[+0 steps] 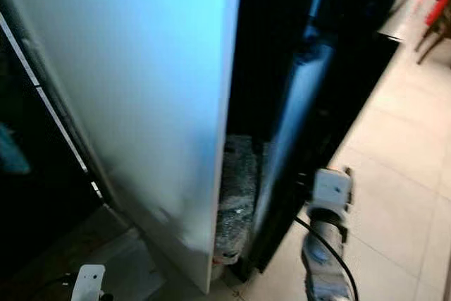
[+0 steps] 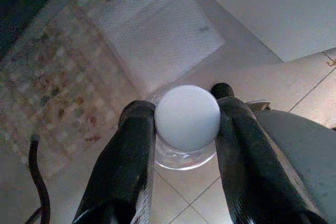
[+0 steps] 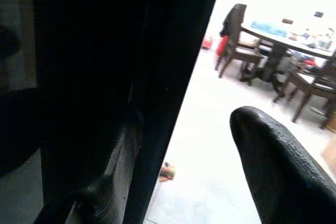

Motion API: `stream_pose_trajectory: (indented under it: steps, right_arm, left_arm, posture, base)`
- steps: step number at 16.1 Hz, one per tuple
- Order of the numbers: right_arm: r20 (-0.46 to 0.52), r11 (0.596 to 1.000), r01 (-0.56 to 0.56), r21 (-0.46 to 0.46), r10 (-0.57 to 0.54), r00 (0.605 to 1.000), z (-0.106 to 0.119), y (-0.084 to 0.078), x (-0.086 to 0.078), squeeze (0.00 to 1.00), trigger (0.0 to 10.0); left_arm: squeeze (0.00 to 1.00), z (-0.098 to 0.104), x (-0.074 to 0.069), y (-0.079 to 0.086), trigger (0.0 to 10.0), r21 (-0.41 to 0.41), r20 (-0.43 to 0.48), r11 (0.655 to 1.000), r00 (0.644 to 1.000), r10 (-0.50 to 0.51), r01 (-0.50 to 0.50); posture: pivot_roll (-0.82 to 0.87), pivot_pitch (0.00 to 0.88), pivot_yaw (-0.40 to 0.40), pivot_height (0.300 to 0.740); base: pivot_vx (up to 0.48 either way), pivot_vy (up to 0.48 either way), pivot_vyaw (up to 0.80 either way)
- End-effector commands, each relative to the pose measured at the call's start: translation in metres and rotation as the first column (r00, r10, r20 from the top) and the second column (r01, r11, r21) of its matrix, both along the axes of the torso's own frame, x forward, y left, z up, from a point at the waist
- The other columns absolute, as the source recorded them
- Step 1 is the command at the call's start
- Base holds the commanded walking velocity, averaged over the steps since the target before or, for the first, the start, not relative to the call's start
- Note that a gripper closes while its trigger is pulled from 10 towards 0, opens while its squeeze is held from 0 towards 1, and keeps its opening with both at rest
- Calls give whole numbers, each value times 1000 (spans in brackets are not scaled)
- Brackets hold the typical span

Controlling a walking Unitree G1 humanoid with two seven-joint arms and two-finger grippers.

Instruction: Restocking fridge

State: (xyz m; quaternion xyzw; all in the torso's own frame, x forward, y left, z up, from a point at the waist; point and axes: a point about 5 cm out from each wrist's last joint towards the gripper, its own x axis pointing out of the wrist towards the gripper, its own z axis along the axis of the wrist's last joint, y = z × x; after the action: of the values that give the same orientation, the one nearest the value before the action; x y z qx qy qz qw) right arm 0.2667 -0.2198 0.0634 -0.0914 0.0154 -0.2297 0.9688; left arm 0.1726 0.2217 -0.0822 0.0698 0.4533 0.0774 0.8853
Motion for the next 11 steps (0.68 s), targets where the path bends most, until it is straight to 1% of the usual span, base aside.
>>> stream_pose_trajectory:
  steps: [1,2,6,7,8,9,10,11]
  right_arm:
    - [-47,994,108,14,-108,993,-9,-20,-12,0,10000]
    - [-73,994,110,28,-107,992,-17,-18,-20,0,10000]
    - [-129,994,94,55,-86,988,-32,-10,-37,0,10000]
    - [-161,993,106,61,-95,982,-39,-9,-49,0,10000]
    - [-176,992,111,61,-99,979,-42,-9,-54,0,10000]
    - [-217,990,120,77,-101,971,-52,-8,-66,0,10000]
    - [-293,985,144,94,-111,950,-68,-10,-79,0,10000]
    - [-330,979,168,117,-121,936,-76,-12,-84,0,10000]
  left_arm:
    - [0,-1,-1,-2,10000,11,-5,1000,1000,-28,28]
    - [0,-1,0,-2,10000,12,-5,999,1000,-29,29]
    - [0,-1,0,-3,10000,14,-5,999,1000,-31,31]
    - [0,-1,0,-3,10000,14,-5,999,1000,-30,30]
    - [0,-1,-1,-3,10000,14,-5,999,1000,-30,30]
    - [0,-1,-1,-3,10000,14,-7,999,1000,-30,30]
    - [0,-1,-1,-3,10000,15,-9,999,999,-34,34]
    - [0,-1,-1,-3,10000,15,-9,999,999,-36,36]
  posture:
    - [-63,9,-52,740]
    - [-63,9,-52,740]
    - [-65,5,-50,740]
    - [-63,2,-51,740]
    - [-63,2,-51,740]
    - [-63,2,-51,740]
    - [-69,1,-49,740]
    - [-69,0,-50,740]
  base:
    - [0,0,0]
    - [0,0,0]
    - [0,0,0]
    - [0,0,0]
    - [0,0,0]
    - [0,0,0]
    - [0,0,0]
    - [0,0,0]
